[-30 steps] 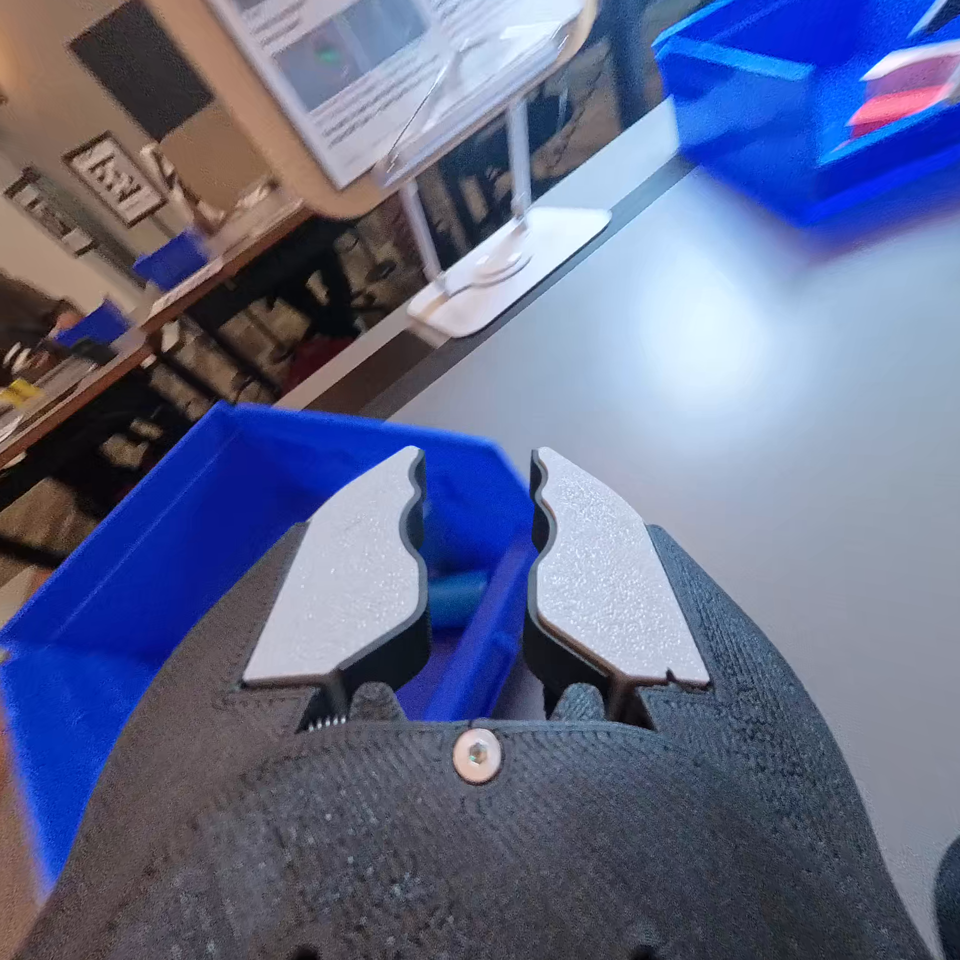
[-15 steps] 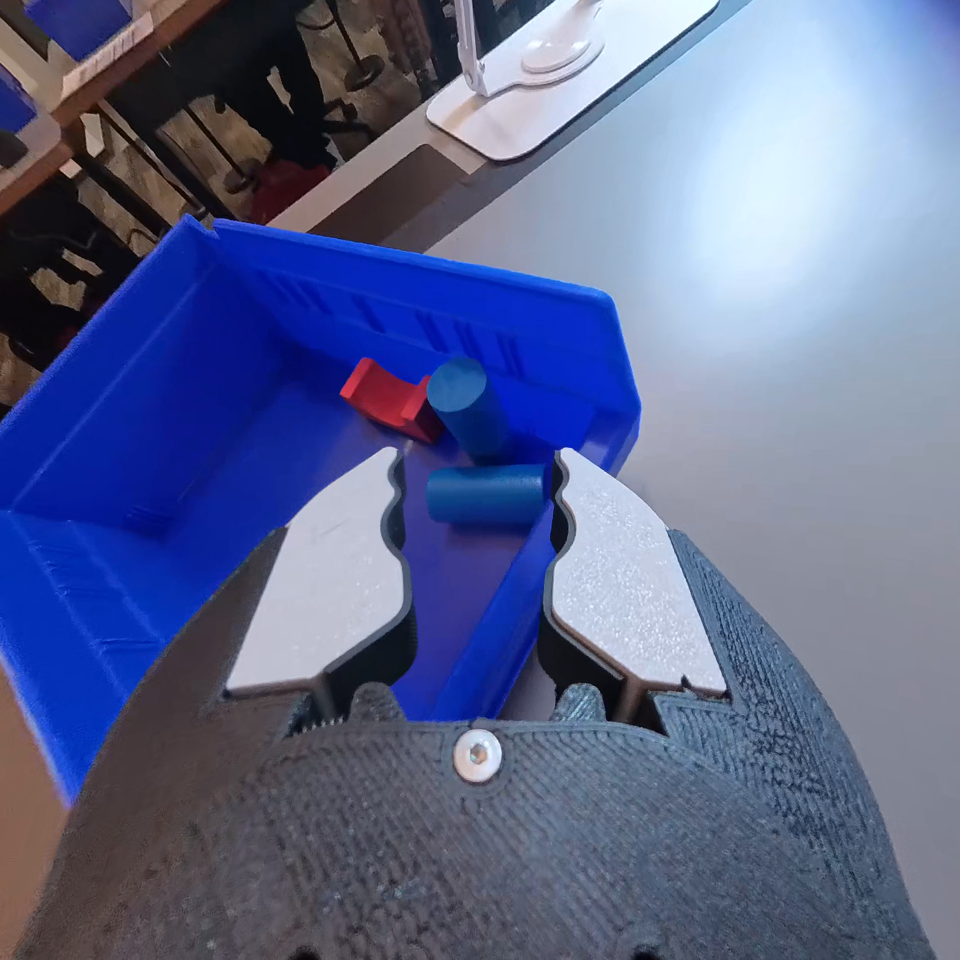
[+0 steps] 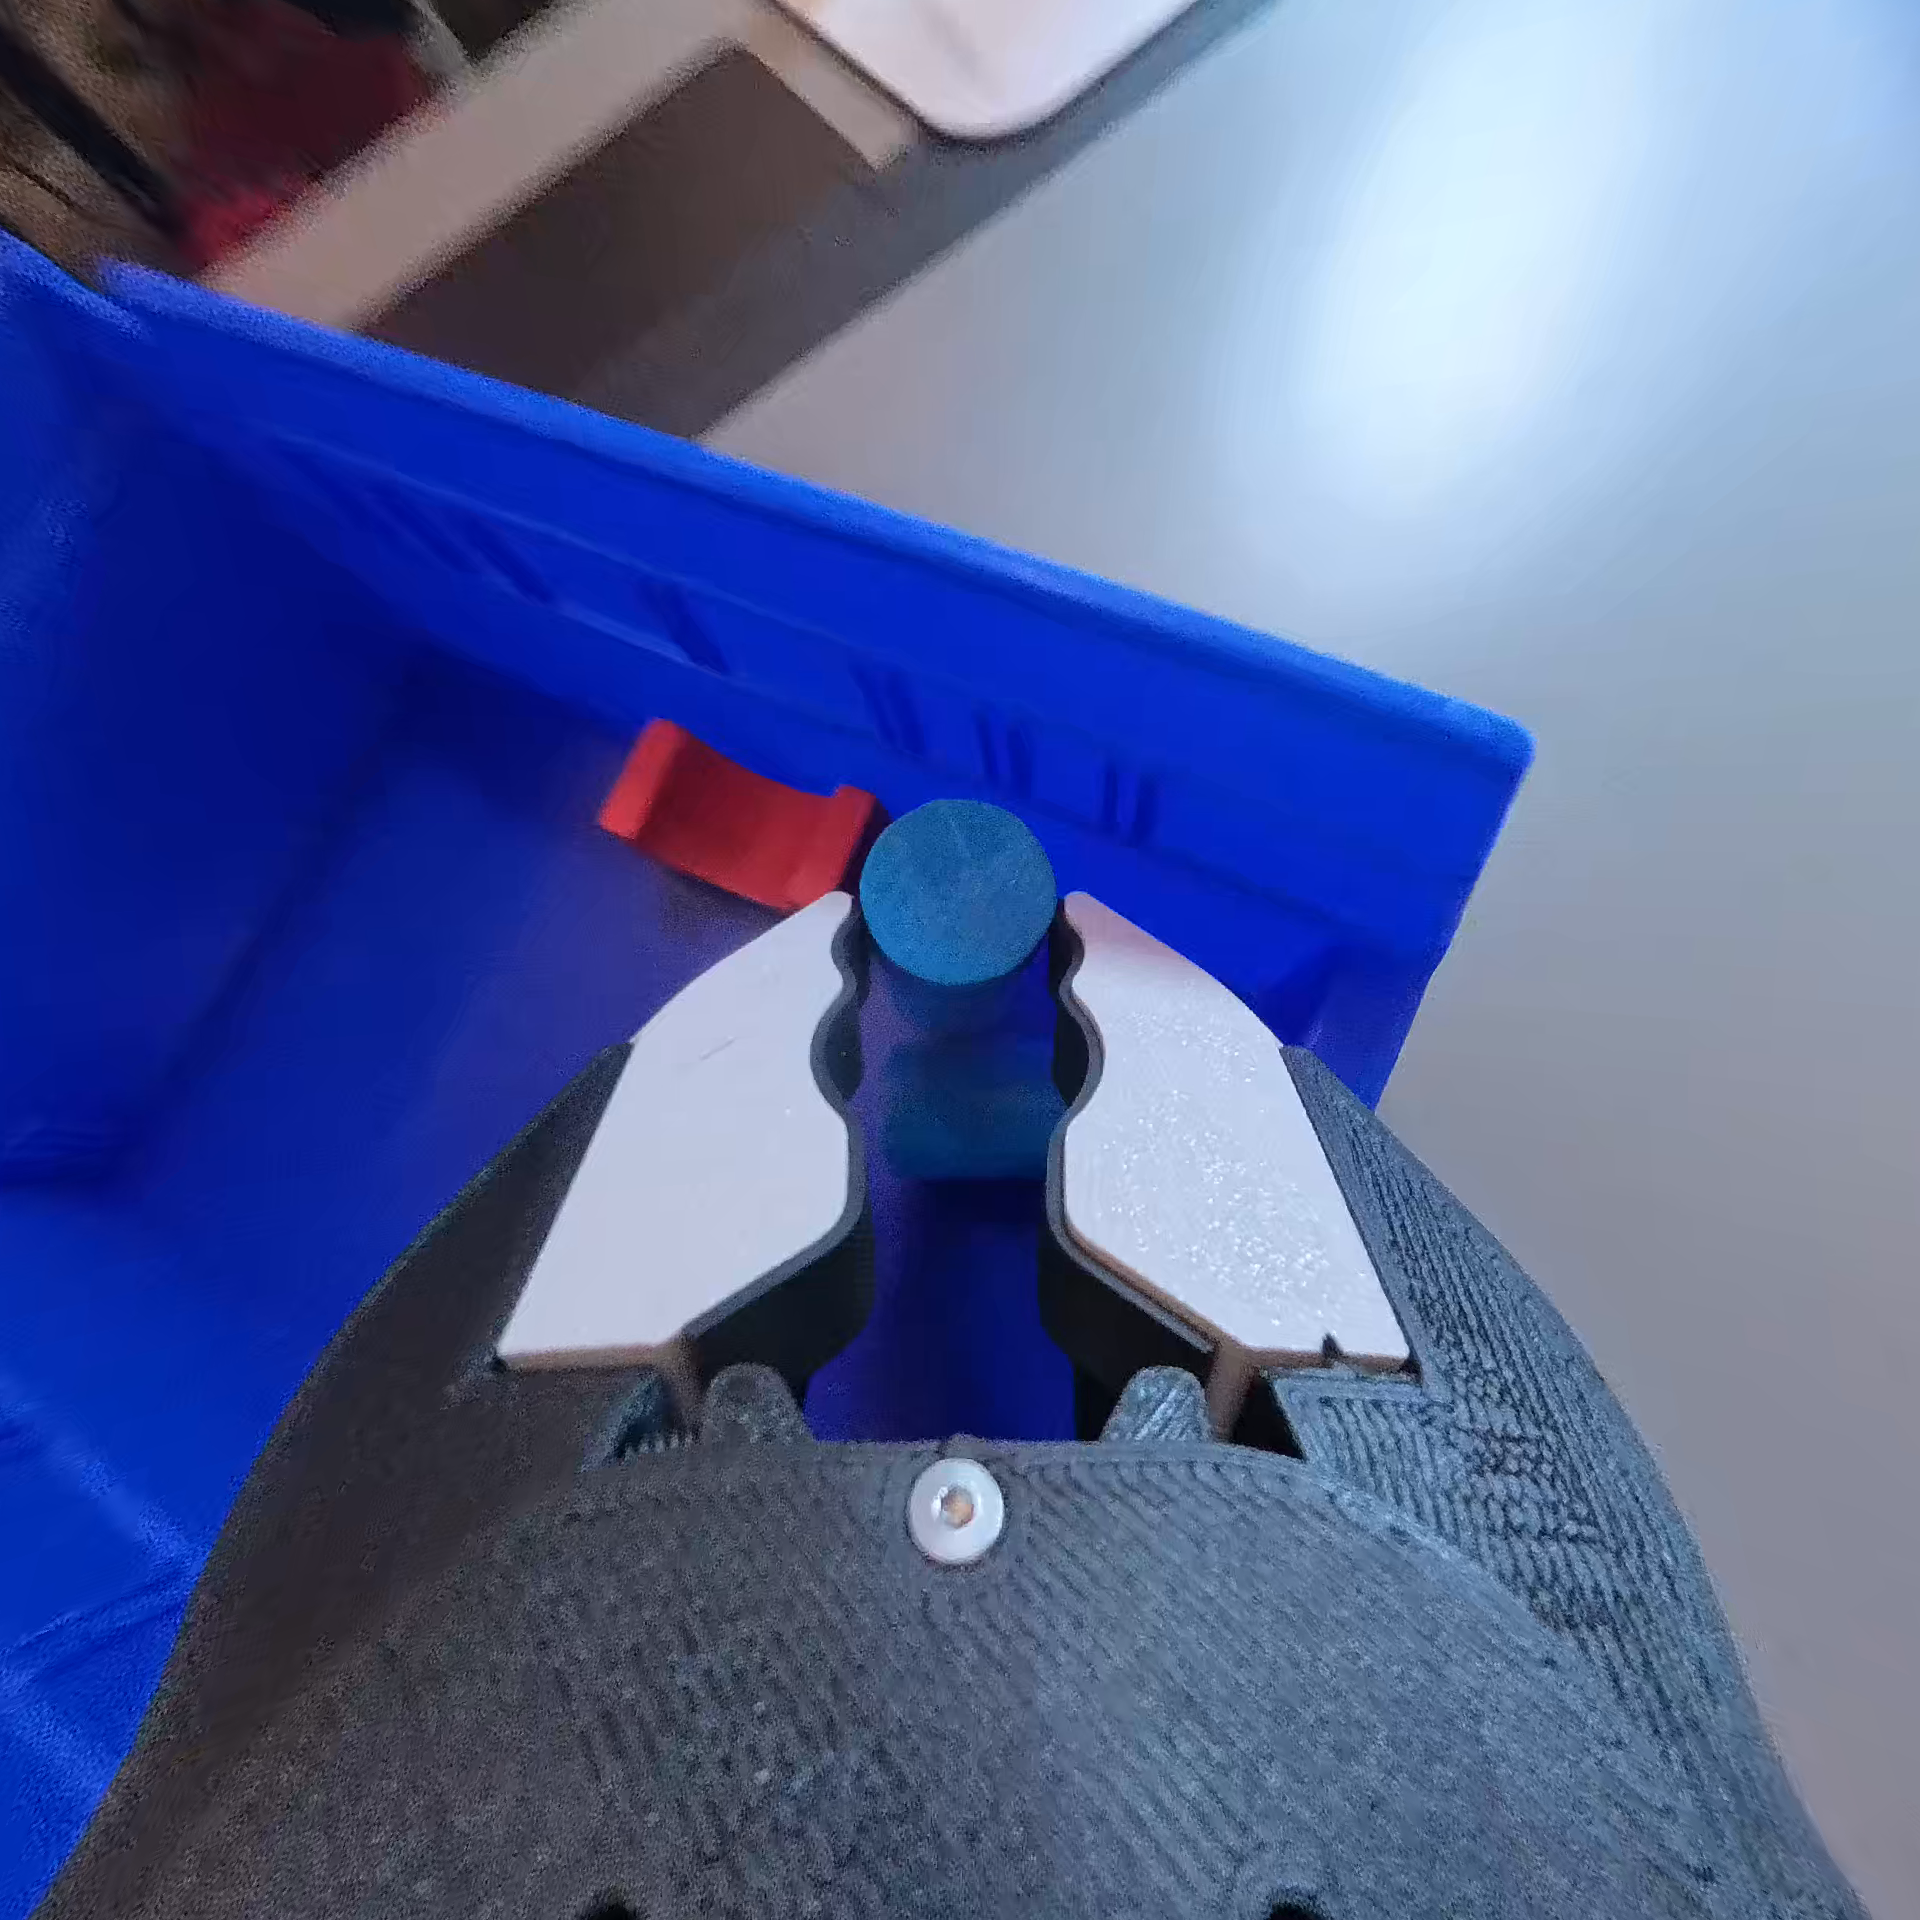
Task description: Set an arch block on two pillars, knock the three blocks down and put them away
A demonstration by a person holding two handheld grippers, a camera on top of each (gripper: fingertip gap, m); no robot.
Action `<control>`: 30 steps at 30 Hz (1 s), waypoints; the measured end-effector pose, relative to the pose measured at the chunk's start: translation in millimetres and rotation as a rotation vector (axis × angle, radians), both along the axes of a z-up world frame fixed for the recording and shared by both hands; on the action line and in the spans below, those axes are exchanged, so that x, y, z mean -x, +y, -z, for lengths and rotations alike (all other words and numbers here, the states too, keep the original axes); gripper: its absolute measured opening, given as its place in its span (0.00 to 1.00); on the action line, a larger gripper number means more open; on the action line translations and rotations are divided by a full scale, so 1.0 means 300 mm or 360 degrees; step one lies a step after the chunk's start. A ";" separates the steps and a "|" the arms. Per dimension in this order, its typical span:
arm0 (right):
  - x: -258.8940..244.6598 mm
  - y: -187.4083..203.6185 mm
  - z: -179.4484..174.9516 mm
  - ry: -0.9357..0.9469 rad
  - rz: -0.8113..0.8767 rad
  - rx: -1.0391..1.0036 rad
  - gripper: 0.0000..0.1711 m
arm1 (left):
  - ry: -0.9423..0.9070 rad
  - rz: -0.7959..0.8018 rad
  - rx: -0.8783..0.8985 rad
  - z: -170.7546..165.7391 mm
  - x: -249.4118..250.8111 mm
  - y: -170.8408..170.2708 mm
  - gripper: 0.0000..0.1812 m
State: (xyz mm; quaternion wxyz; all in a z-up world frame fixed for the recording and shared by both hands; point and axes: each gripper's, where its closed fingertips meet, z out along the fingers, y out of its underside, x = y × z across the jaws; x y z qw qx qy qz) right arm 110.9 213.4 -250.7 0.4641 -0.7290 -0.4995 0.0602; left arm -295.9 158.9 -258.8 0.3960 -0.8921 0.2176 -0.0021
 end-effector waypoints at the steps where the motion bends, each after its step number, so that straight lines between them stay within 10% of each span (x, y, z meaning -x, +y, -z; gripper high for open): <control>1: 0.008 -0.004 -0.003 0.0004 -0.0013 -0.0011 0.38 | 0.0025 -0.0008 -0.0097 -0.046 0.001 -0.006 0.19; 8: 0.180 -0.140 -0.101 0.0252 -0.0326 -0.0103 0.37 | -0.0220 0.0460 -0.0828 -0.414 -0.290 -0.173 0.18; 16: 0.405 -0.455 -0.190 0.0591 -0.0868 0.0064 0.29 | -0.0094 0.1089 -0.0483 -0.121 -0.767 -0.316 0.18; 30: 0.539 -0.581 -0.081 0.0790 -0.0800 0.0903 0.34 | 0.0456 0.0957 -0.0797 -0.067 -0.859 -0.316 0.18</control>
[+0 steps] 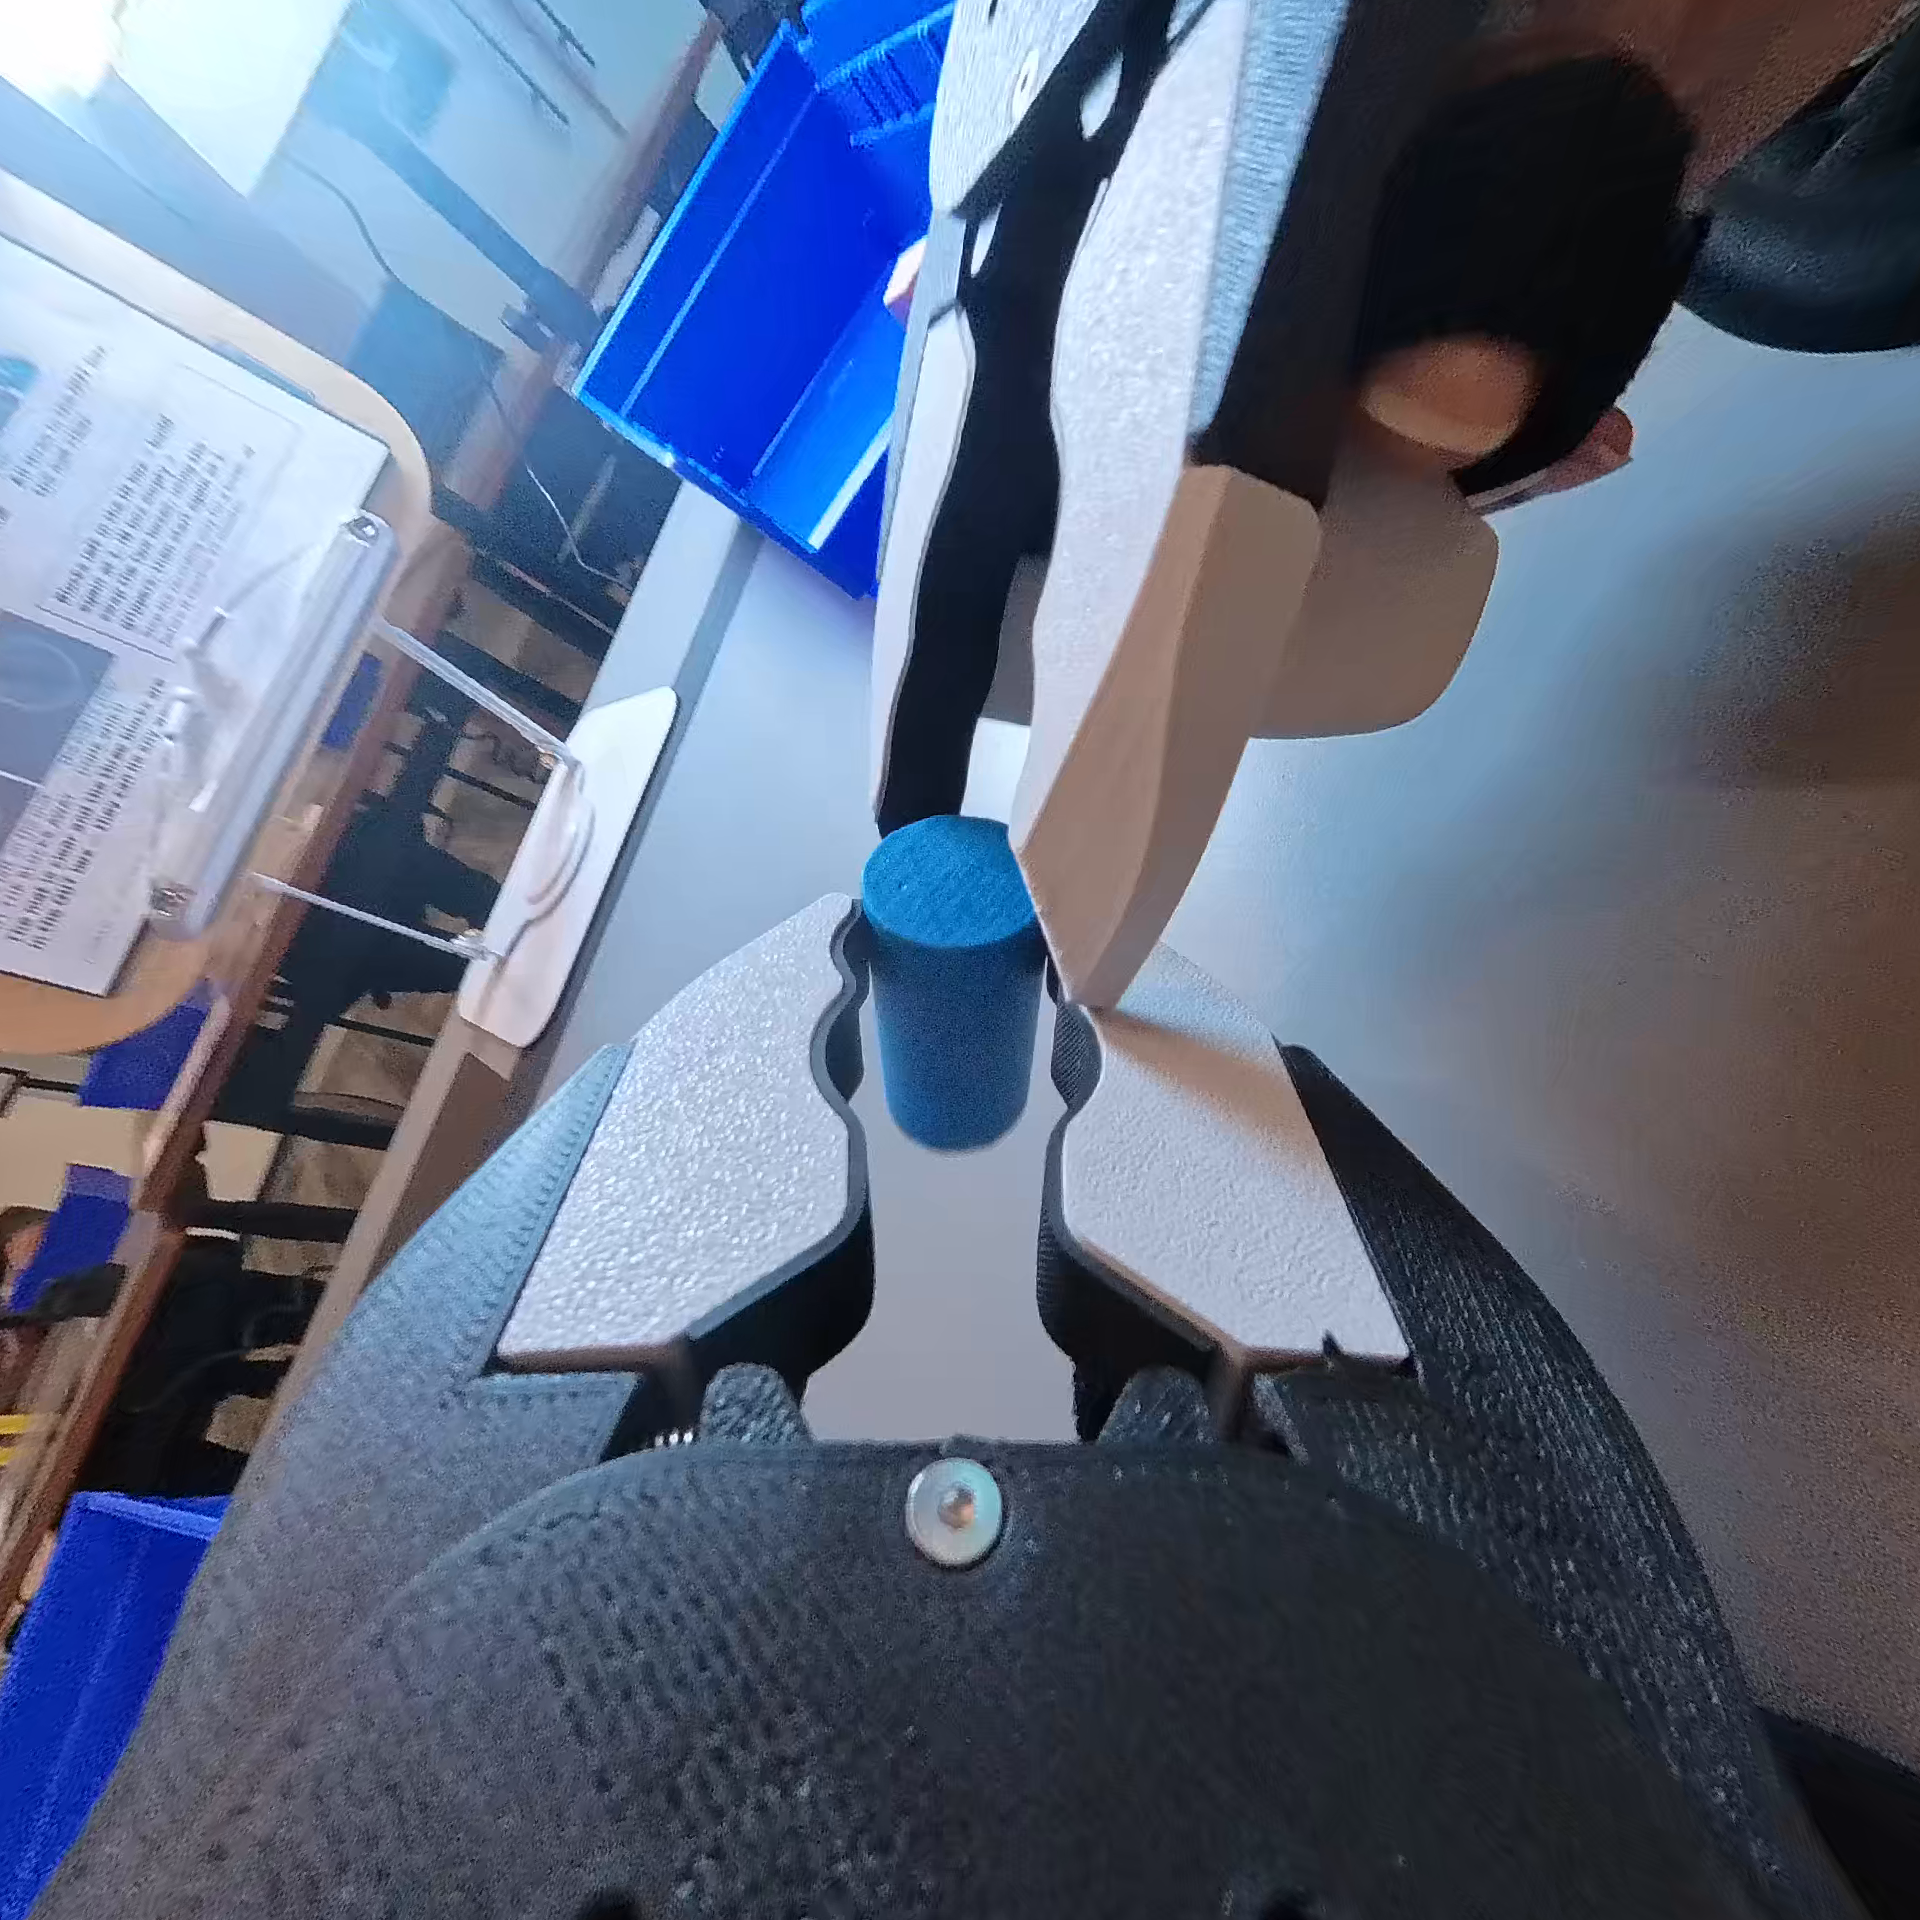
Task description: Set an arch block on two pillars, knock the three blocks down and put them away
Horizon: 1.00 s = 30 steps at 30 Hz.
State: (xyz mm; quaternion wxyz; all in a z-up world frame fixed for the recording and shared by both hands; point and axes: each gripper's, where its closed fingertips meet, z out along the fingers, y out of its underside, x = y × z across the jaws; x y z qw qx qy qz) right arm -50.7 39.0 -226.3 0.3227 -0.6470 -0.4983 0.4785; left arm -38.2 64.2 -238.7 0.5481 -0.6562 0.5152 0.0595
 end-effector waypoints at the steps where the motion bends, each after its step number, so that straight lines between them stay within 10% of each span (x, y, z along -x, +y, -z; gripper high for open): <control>1: 0.004 -0.012 -0.002 0.0020 -0.0035 0.0079 0.37 | 0.0011 0.0011 -0.0047 -0.007 -0.006 -0.003 0.18; 7: -0.002 0.001 -0.010 0.0086 -0.0044 0.0310 0.20 | 0.0106 0.0058 -0.0267 -0.039 -0.031 -0.026 0.18; 17: -0.075 0.099 -0.044 -0.0057 0.0023 0.0134 0.20 | -0.0164 0.0096 -0.0218 -0.079 -0.014 -0.014 0.21; 30: -0.236 0.414 0.088 -0.1489 -0.0457 -0.0455 0.20 | -0.0702 -0.0080 0.0166 -0.060 0.208 0.097 0.20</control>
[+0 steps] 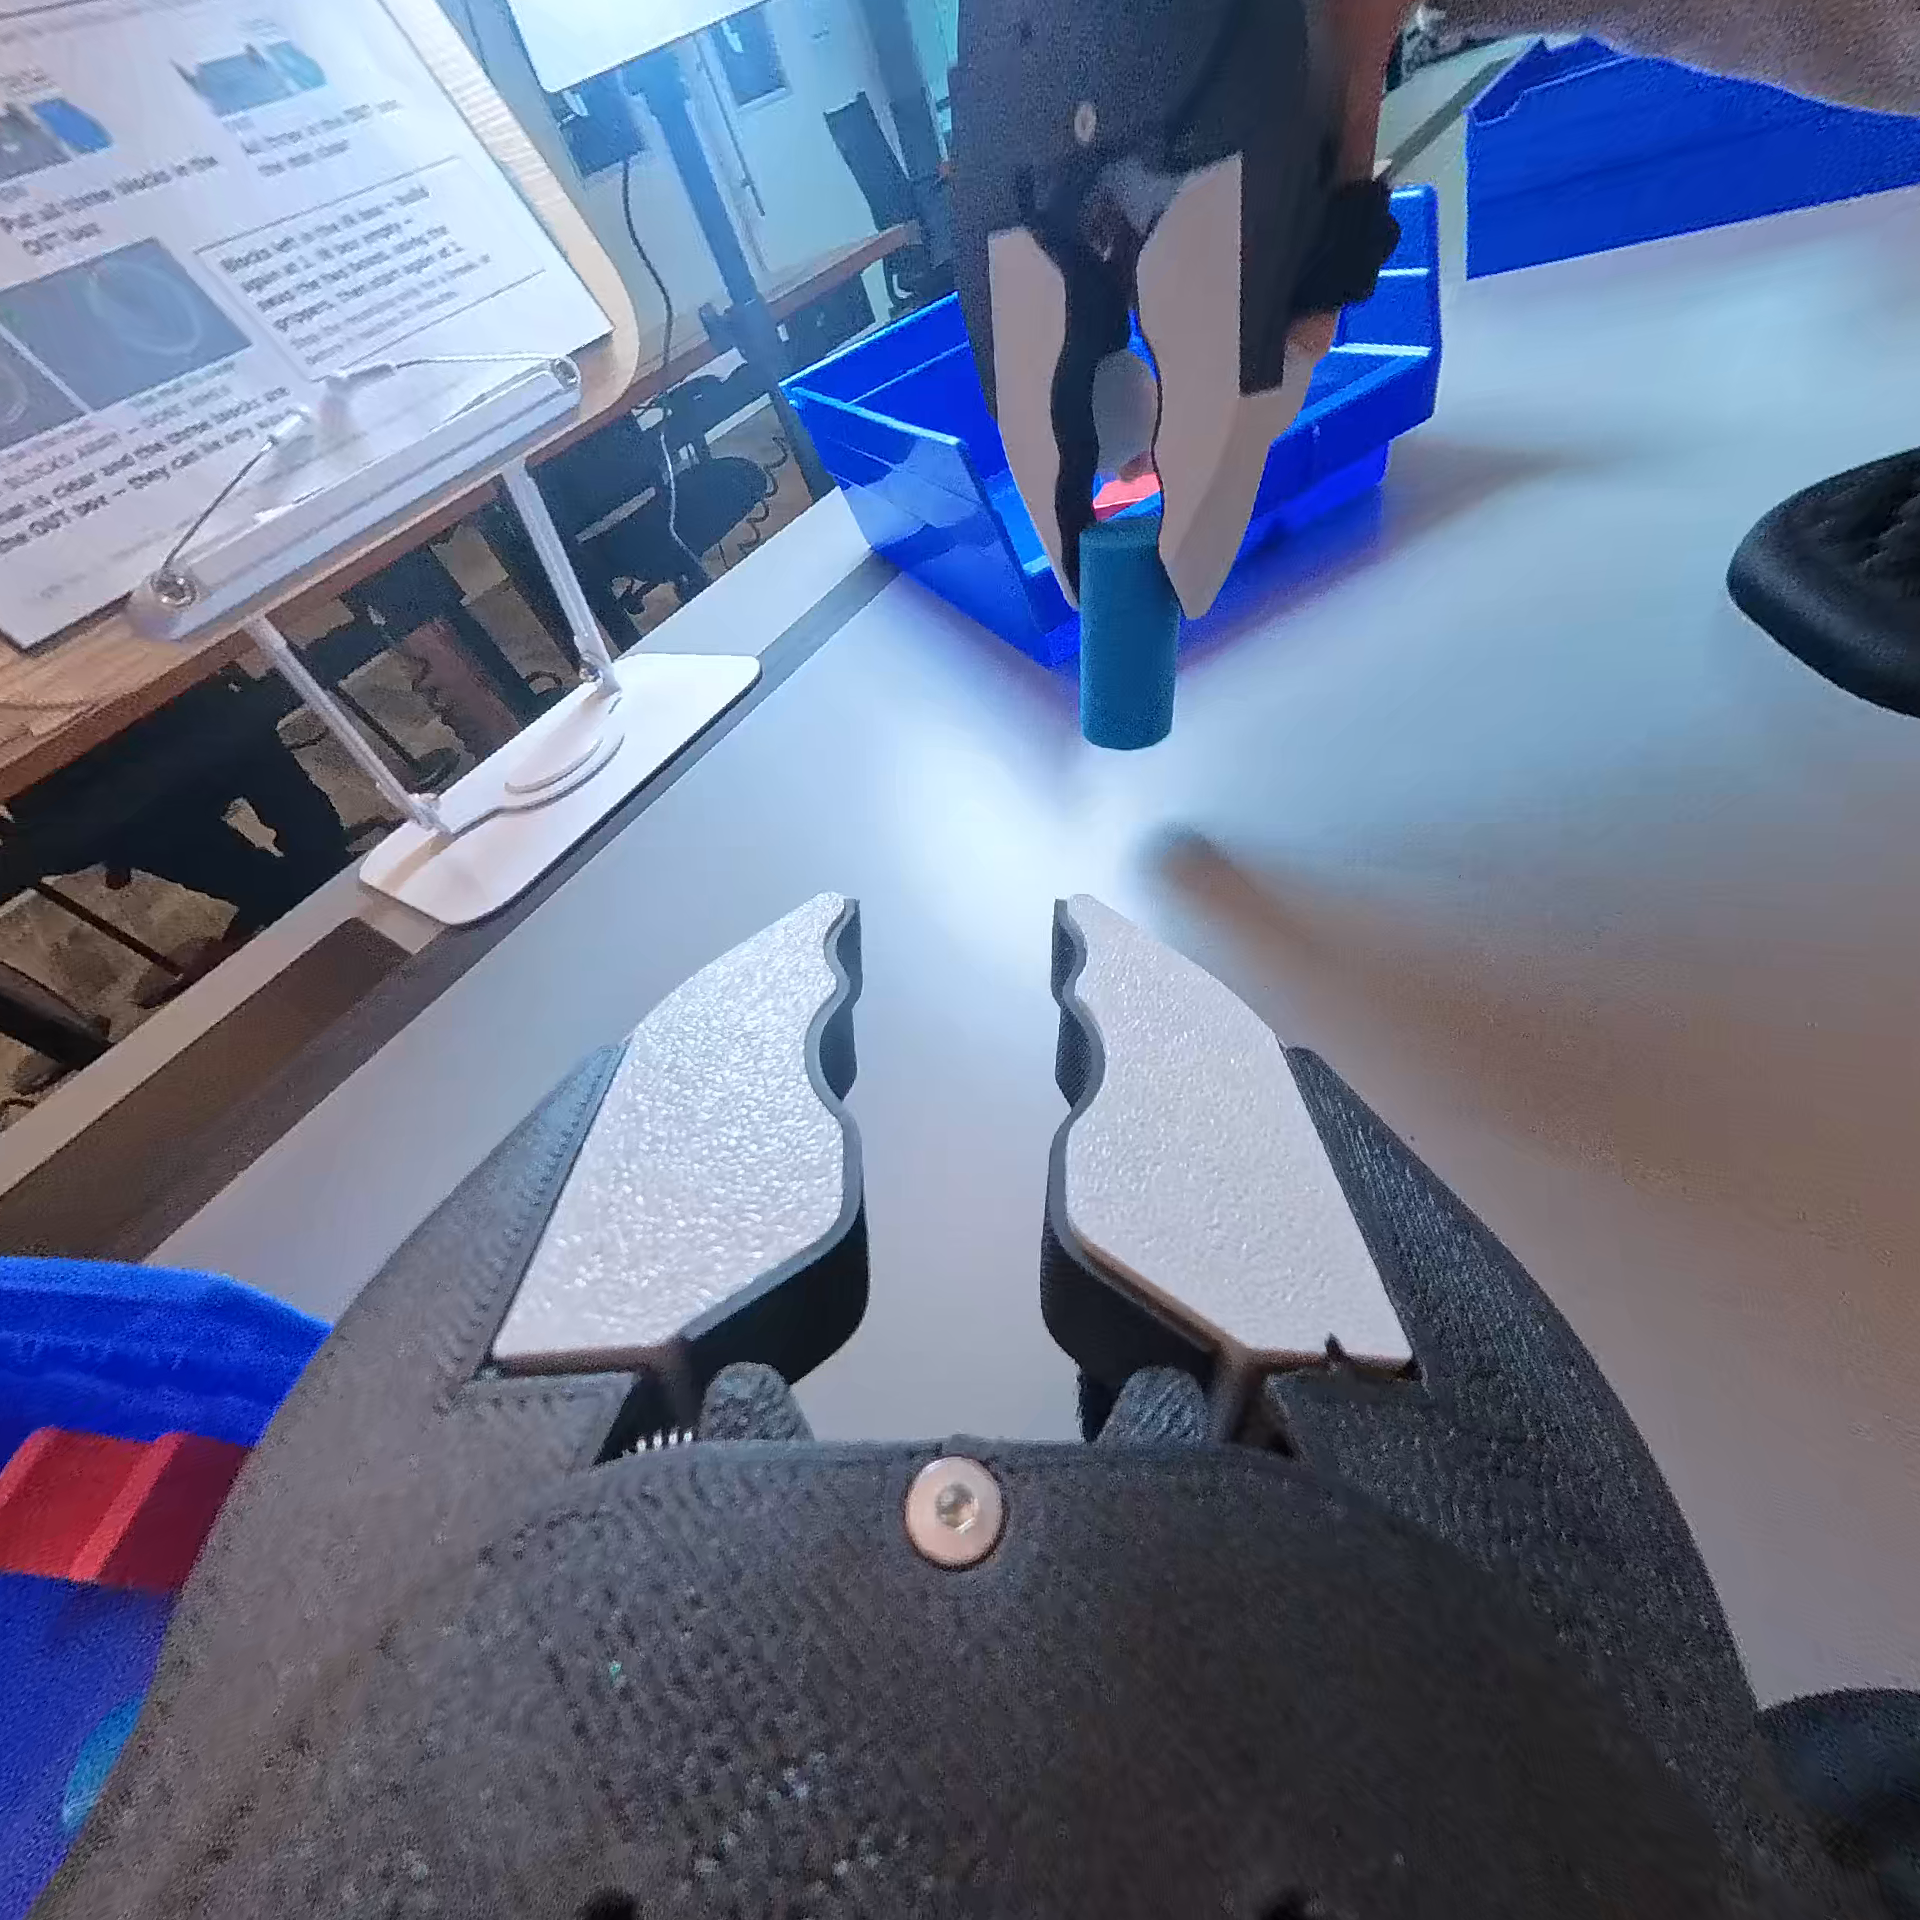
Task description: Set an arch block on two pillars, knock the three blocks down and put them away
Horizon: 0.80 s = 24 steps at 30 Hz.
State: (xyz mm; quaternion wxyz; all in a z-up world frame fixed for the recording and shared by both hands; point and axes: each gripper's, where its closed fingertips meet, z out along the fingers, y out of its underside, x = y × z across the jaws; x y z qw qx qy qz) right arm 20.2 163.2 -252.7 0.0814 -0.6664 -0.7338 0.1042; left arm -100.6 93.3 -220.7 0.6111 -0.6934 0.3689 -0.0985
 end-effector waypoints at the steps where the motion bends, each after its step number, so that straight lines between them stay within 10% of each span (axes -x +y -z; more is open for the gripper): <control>1: -0.001 0.008 0.018 -0.0060 -0.0014 0.0008 0.20 | -0.0037 -0.0003 0.0021 -0.002 0.013 -0.001 0.20; 24: 0.059 0.031 0.045 0.0047 -0.0041 0.0008 0.31 | -0.0230 -0.0239 0.0039 -0.118 0.232 0.034 0.29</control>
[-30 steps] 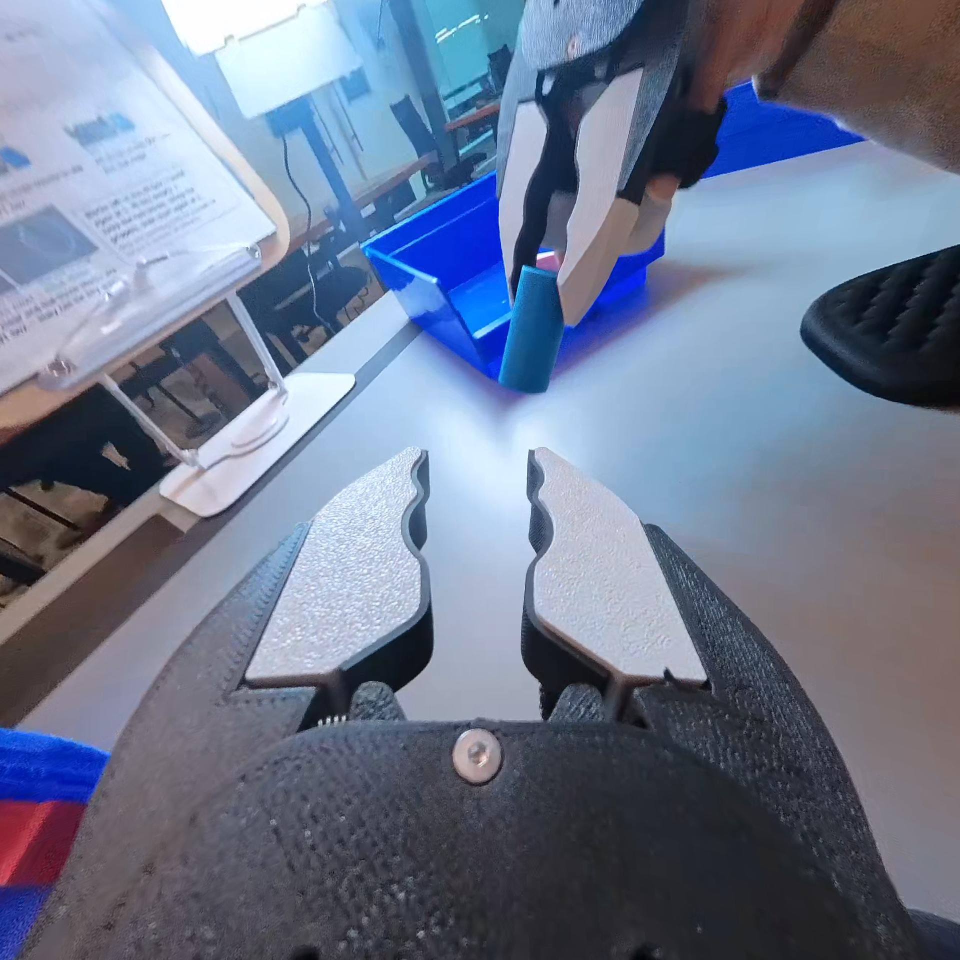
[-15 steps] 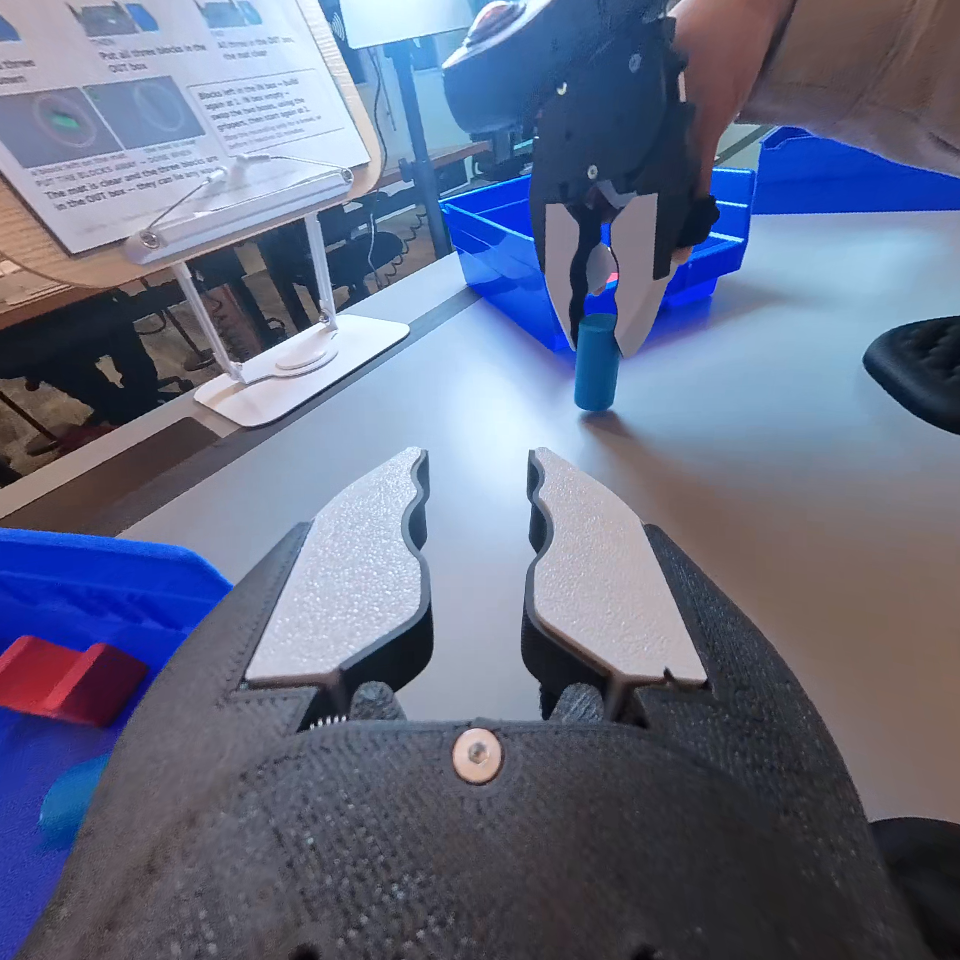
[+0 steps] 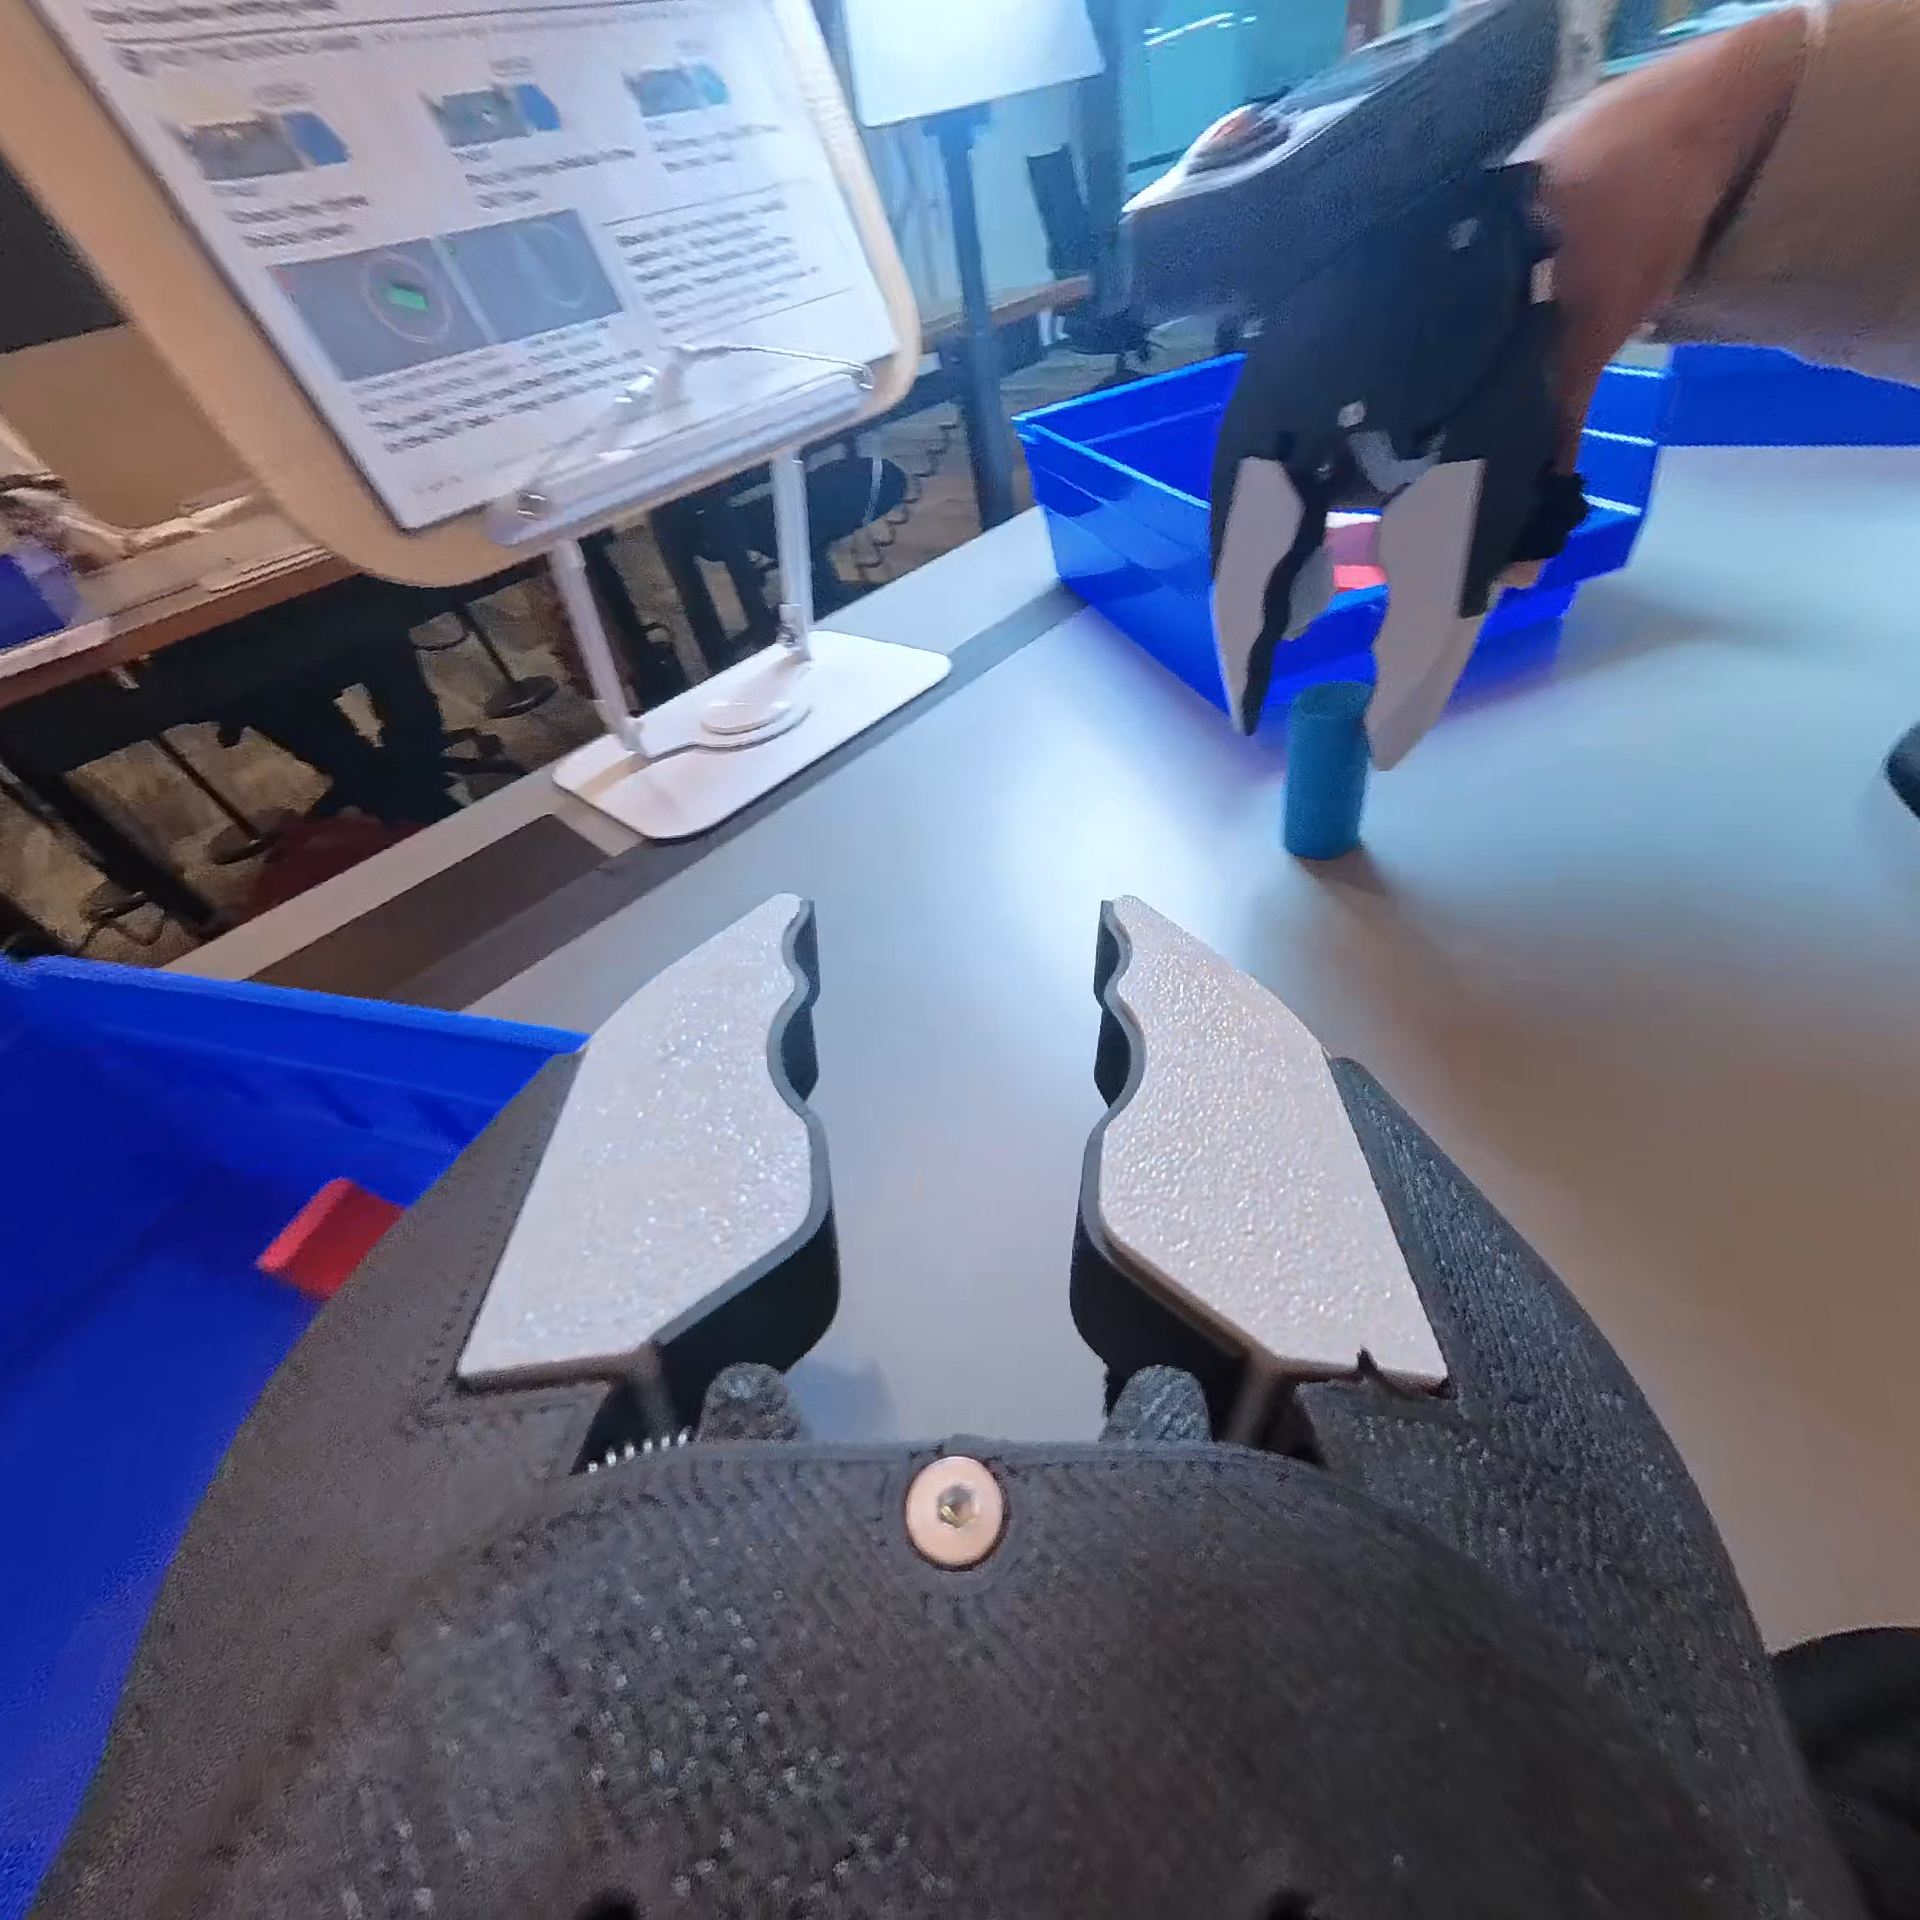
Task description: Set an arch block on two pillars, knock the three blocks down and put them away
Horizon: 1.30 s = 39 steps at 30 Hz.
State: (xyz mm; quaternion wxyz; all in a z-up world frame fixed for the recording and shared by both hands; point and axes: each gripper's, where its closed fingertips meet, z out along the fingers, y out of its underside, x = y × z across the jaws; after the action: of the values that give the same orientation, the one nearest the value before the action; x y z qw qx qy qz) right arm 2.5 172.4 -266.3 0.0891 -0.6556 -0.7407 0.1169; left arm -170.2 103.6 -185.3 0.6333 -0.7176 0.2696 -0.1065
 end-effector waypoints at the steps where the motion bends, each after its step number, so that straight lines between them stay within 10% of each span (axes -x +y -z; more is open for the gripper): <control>1: 0.020 0.001 -0.036 0.0123 0.0018 -0.0025 0.33 | -0.0016 -0.0043 -0.0009 -0.022 0.036 0.005 0.28; 7: 0.074 -0.058 -0.226 0.0814 0.0110 -0.0211 0.36 | -0.0010 -0.0236 0.0253 -0.041 0.276 0.034 0.28; 12: 0.015 -0.175 -0.188 0.0905 0.0095 -0.0192 0.35 | 0.0677 -0.0282 0.0531 0.066 0.434 0.050 0.26; 23: -0.029 -0.313 -0.108 0.1088 0.0093 0.0028 0.32 | 0.1736 0.0394 0.1285 0.350 0.499 0.075 0.29; 31: -0.054 -0.302 -0.104 0.1152 0.0140 0.0038 0.30 | 0.1676 0.0538 0.1399 0.400 0.484 0.079 0.21; 39: 0.000 -0.291 -0.157 0.1259 0.0165 -0.0114 0.29 | 0.1043 0.0460 0.0888 0.129 0.412 0.055 0.19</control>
State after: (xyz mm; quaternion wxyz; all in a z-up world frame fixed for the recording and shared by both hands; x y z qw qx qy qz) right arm 2.5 85.3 -219.3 0.3961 -0.5930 -0.6187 0.3298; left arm -293.9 120.1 -224.0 0.2756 -0.8117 0.5141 -0.0296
